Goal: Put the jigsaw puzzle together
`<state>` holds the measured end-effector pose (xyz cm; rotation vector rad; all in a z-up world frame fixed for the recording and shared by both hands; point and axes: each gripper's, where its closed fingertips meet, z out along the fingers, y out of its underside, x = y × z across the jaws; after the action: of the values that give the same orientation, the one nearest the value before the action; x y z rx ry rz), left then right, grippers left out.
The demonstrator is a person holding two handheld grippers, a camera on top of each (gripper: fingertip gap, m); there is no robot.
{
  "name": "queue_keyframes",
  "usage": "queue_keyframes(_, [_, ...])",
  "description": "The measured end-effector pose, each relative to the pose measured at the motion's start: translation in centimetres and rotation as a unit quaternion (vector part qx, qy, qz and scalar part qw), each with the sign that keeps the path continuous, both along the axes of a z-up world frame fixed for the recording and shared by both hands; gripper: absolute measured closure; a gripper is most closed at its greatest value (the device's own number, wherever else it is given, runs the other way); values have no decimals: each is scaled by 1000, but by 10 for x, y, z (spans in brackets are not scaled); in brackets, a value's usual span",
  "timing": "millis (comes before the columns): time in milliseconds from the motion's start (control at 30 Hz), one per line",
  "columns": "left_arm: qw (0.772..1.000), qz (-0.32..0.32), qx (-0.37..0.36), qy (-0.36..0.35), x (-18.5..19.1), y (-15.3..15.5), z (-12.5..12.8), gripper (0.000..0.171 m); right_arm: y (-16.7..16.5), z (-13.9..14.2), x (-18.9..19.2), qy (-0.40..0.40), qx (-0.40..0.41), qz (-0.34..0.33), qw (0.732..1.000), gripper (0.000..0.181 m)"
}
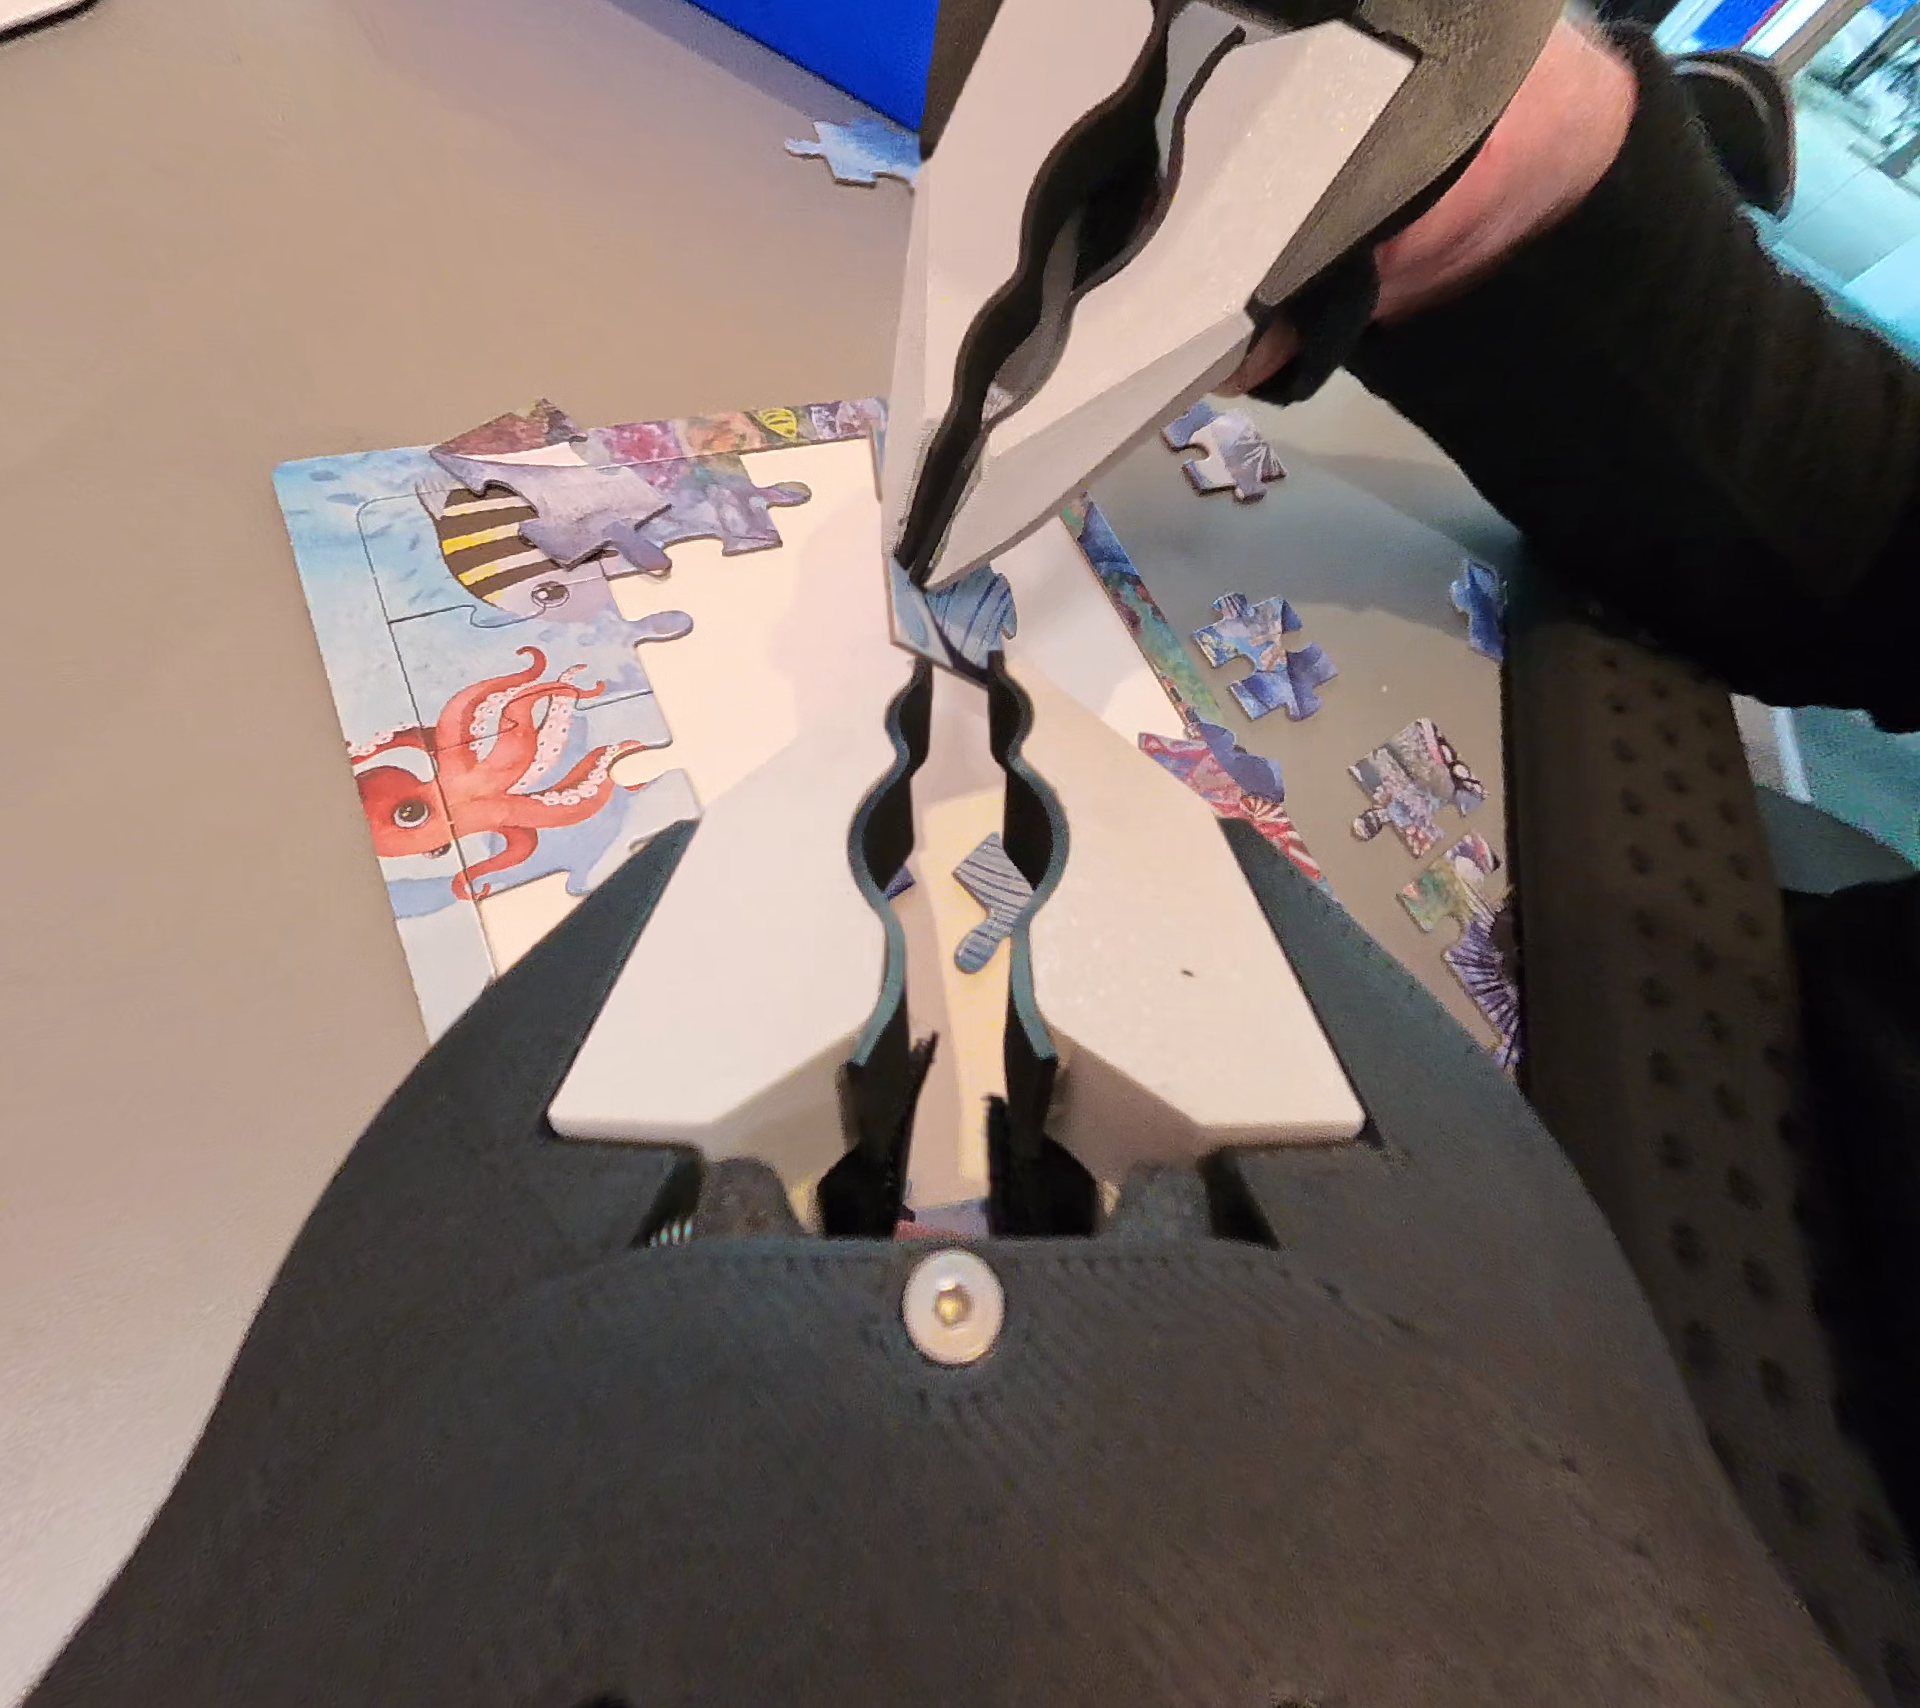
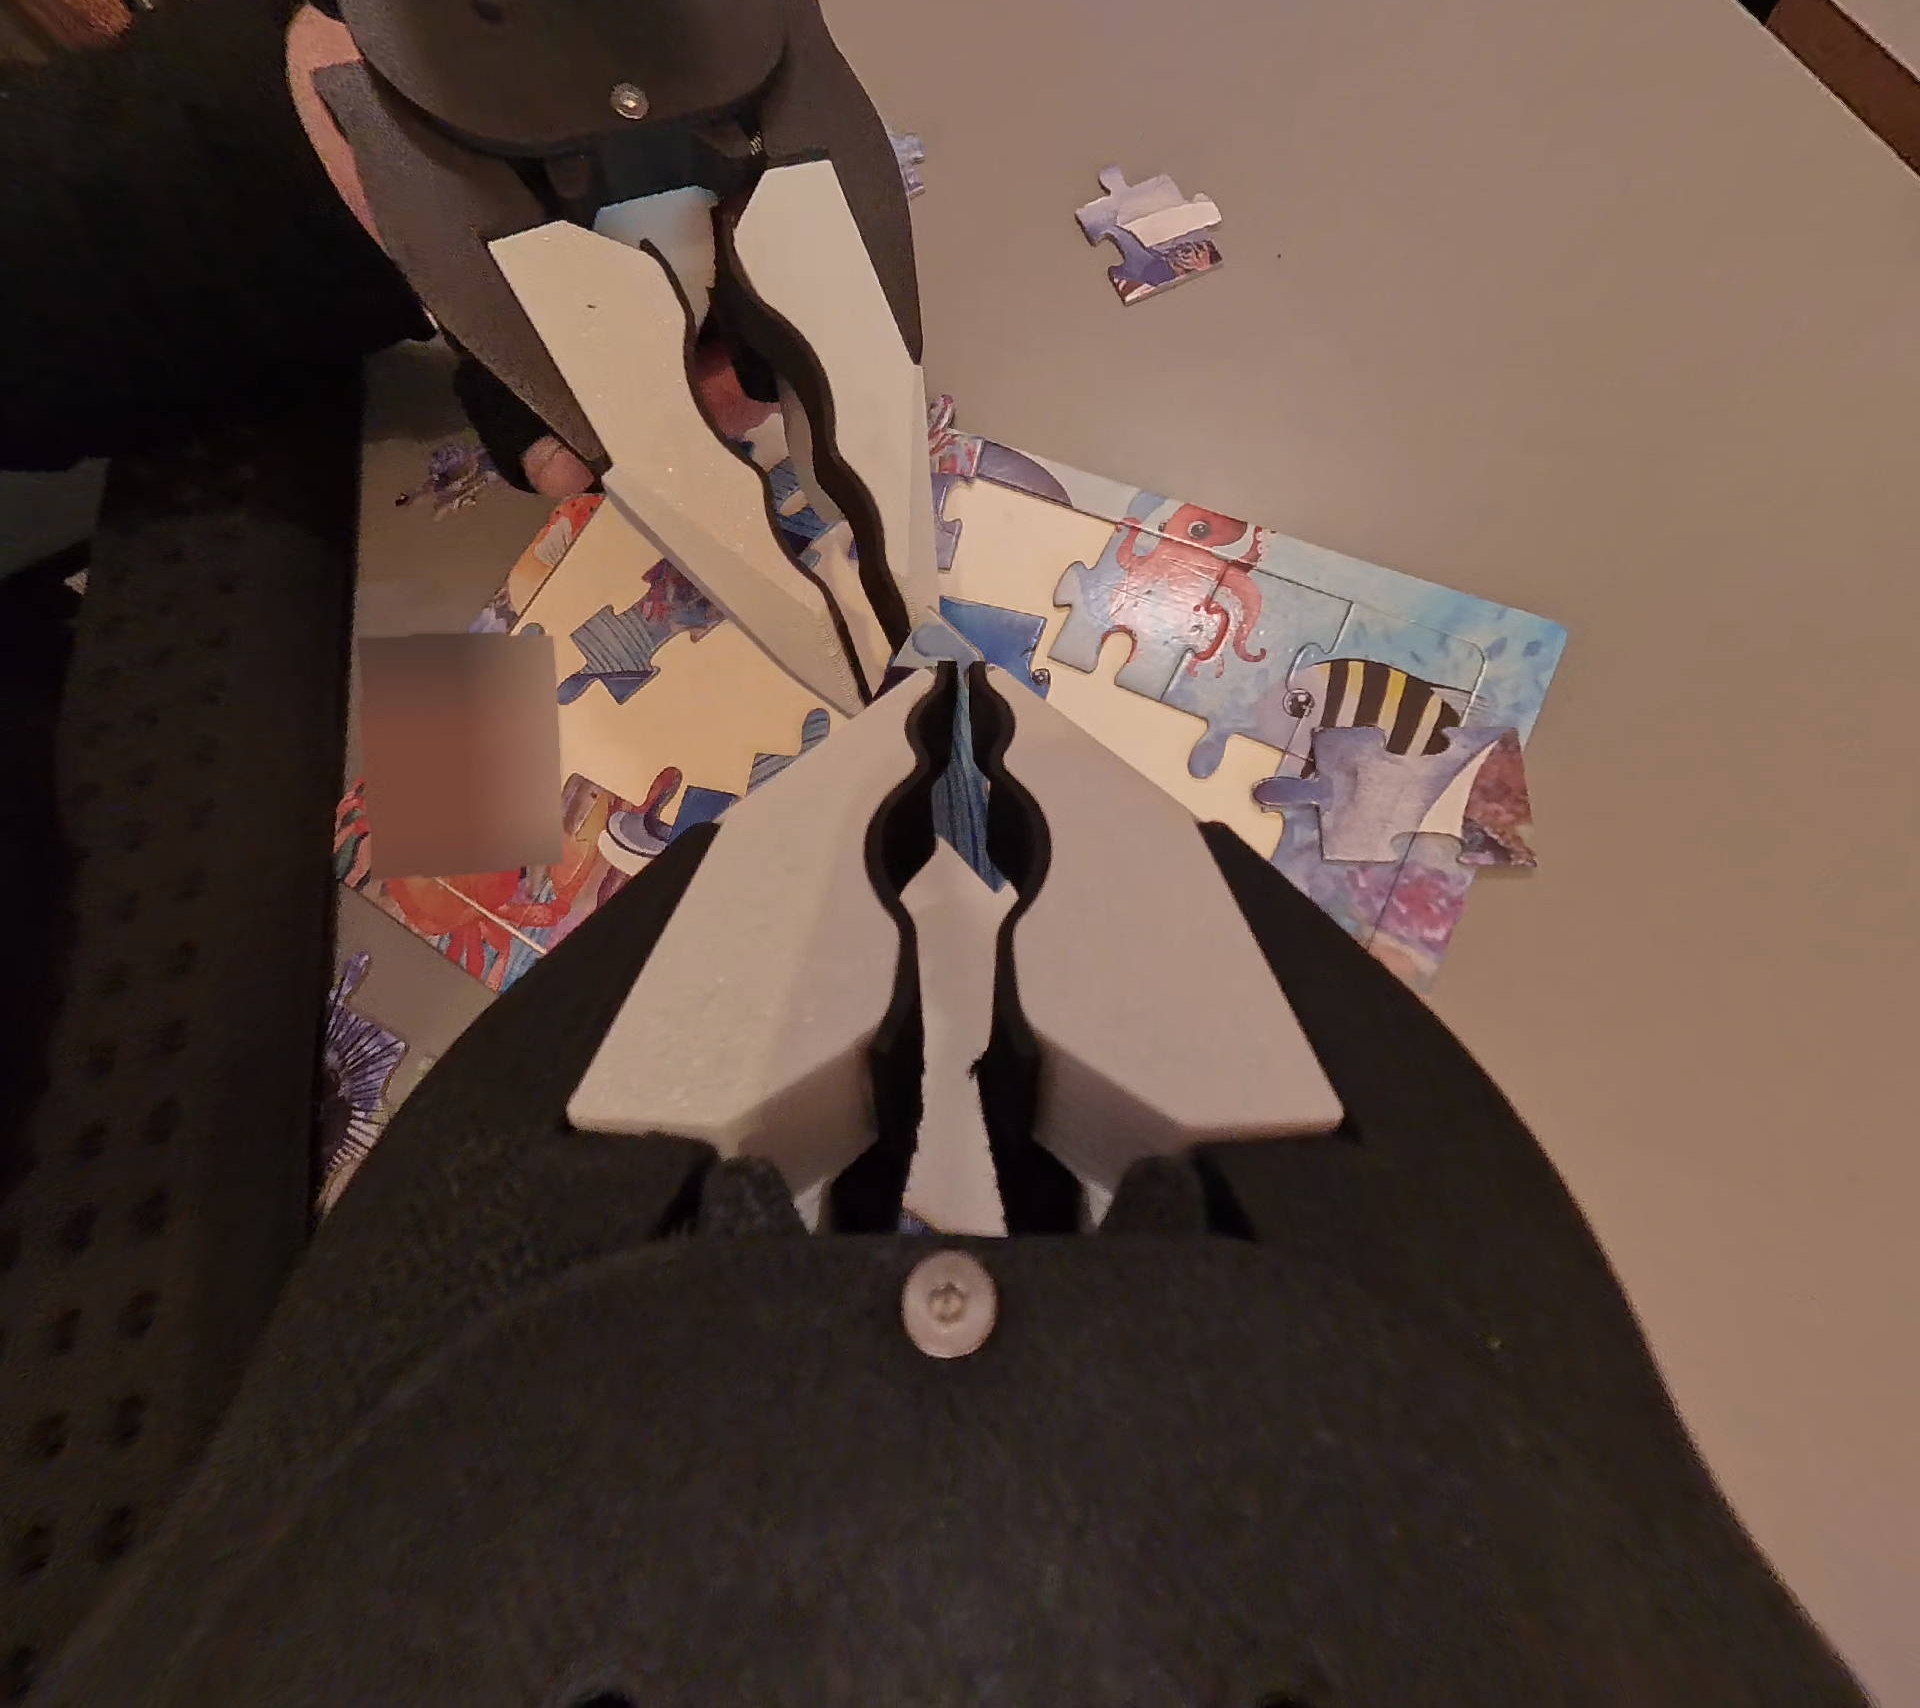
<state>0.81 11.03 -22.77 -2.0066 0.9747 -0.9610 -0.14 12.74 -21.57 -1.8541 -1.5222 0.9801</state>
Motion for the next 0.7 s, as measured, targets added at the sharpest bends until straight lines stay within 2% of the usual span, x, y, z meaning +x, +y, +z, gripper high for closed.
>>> queue_keyframes(100, [1000, -2, -9, -13, -2, 0, 2, 170, -2, 3, 0, 10, -9, 1, 1000, 181])
queue_keyframes(233, [1000, -7, -13, -12, -8, 0, 5, 171, -2, 11, -1, 36, -30, -4, 999, 181])
queue_keyframes(400, [999, -25, -36, -12, -21, -7, 5, 171, 15, 31, 10, 86, -39, -46, 994, 170])
queue_keyframes(533, [998, -41, -42, -8, -24, -12, 4, 171, 1, 18, 6, 53, -51, -12, 997, 163])
queue_keyframes(700, [998, -48, -40, 15, -27, -14, -2, 171, -14, -7, -1, -8, -30, 20, 999, 175])
